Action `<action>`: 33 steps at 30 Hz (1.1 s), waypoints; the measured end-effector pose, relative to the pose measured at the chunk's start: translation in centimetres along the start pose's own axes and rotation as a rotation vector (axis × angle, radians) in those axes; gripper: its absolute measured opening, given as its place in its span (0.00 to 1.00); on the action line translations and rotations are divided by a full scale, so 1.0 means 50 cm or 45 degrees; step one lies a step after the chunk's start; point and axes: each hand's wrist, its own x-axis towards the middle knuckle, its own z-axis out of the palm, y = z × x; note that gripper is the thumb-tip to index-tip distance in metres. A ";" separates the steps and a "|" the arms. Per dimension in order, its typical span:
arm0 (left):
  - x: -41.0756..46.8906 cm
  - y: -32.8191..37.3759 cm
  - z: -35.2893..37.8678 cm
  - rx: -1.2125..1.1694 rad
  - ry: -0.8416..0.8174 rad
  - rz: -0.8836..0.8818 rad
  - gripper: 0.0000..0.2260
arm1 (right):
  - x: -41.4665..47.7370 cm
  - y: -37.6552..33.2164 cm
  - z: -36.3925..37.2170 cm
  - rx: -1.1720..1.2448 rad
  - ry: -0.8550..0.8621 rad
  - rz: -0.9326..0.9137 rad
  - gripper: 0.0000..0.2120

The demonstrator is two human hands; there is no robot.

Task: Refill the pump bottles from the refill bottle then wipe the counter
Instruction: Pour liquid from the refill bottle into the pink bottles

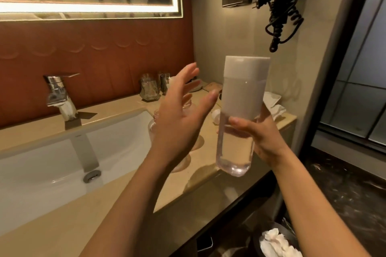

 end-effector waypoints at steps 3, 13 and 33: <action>0.022 0.023 0.006 -0.170 -0.208 -0.160 0.34 | -0.031 0.018 0.009 0.049 -0.171 0.056 0.44; -0.003 -0.005 -0.010 -0.541 -0.397 -0.332 0.27 | -0.082 0.032 0.055 -0.113 -0.341 0.039 0.35; -0.005 0.014 -0.003 -0.512 -0.417 -0.271 0.26 | -0.100 0.019 0.070 -0.342 -0.059 -0.086 0.38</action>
